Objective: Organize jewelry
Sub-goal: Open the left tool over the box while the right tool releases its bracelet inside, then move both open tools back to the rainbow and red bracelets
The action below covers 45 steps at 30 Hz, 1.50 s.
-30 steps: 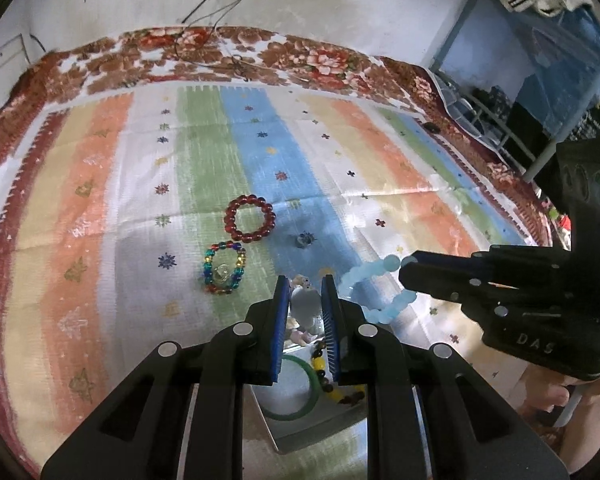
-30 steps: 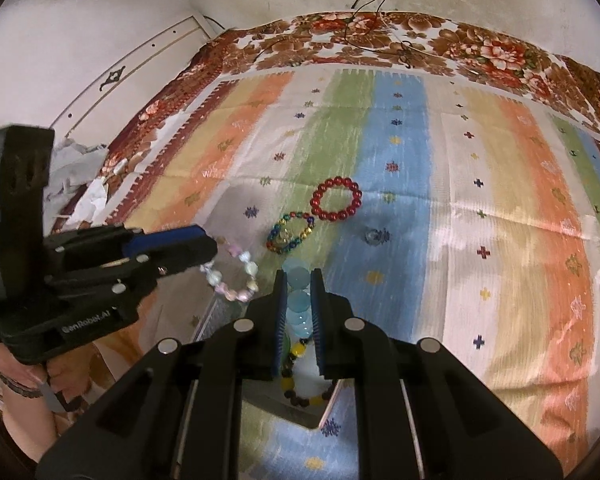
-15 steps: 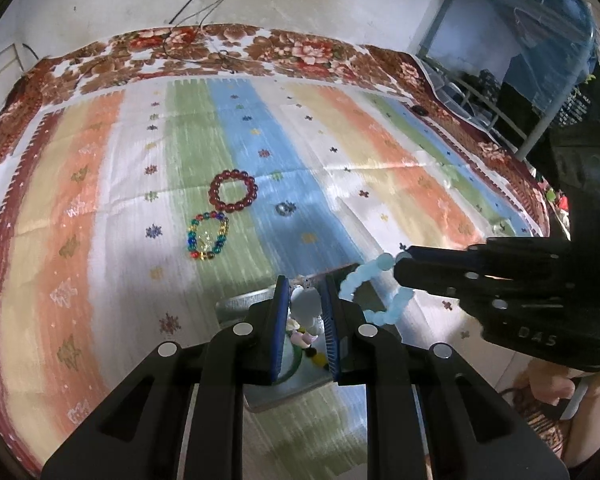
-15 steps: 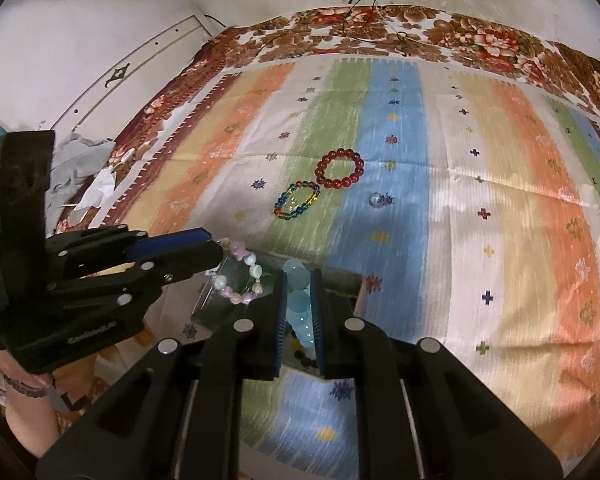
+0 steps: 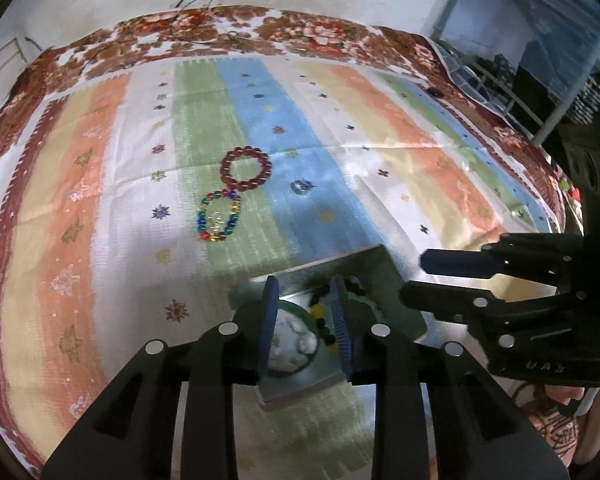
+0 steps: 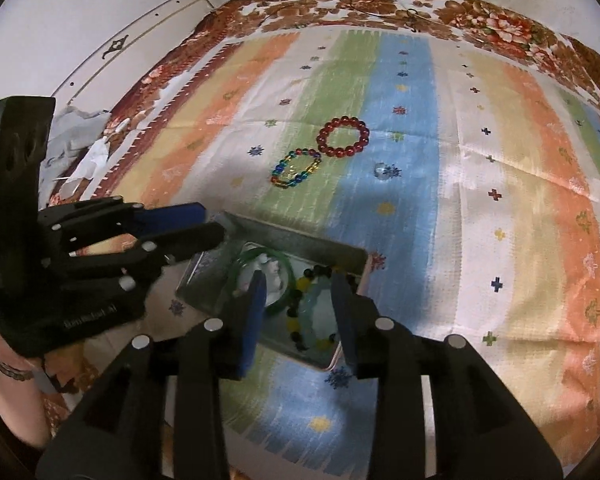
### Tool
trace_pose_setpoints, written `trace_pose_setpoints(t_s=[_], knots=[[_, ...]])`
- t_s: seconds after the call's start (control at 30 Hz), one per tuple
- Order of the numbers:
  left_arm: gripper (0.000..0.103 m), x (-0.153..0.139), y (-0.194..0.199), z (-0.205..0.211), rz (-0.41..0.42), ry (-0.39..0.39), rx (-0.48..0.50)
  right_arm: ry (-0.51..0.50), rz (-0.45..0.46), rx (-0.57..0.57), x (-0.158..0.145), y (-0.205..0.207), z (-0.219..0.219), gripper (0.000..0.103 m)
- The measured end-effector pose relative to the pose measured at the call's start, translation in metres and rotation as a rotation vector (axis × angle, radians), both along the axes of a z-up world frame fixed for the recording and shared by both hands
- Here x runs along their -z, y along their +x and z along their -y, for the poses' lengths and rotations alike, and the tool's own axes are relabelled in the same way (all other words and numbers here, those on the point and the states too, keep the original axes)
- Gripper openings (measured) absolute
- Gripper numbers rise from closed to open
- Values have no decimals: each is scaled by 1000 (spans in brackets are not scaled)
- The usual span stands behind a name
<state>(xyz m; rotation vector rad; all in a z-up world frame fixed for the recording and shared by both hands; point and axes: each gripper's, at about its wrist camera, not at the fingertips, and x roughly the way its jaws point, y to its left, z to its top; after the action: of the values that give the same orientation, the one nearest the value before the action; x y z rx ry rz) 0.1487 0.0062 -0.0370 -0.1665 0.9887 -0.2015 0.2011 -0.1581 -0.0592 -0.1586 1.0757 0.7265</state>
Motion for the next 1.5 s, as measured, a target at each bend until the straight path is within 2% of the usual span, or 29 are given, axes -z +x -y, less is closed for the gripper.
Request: trace_pose_setpoints(t_s=[0.3,0.43,0.63,0.7,0.93,1.07,1.13,1.2,1.5], knots=[[26,13,49,-42,-77,34,-99,-69,8,53,5,46,-6,43],[28,19,59,-43,-102,63,-95,-103,6,42,10,61,-15,43],[28,24,75,-51,-123,73,-101,-90,-19,70,10,81,-21,45],[28,27,80,-52,-134,81,-100,-91,-23,60,12,85,-24,51],[30,36,94,-51,-167,94,-72,-69,-38,47,14,100,-33,58],[30,41,102,-52,-179,116,-76,-83,-44,88,19,113,-33,58],[30,41,105,-53,-173,152,-84,-68,-44,94,18,117,-34,58],[32,40,109,-56,-169,149,-86,-60,-50,94,19,123,-35,58],[32,57,127,-61,-213,182,-96,-107,-96,128,48,160,-44,58]])
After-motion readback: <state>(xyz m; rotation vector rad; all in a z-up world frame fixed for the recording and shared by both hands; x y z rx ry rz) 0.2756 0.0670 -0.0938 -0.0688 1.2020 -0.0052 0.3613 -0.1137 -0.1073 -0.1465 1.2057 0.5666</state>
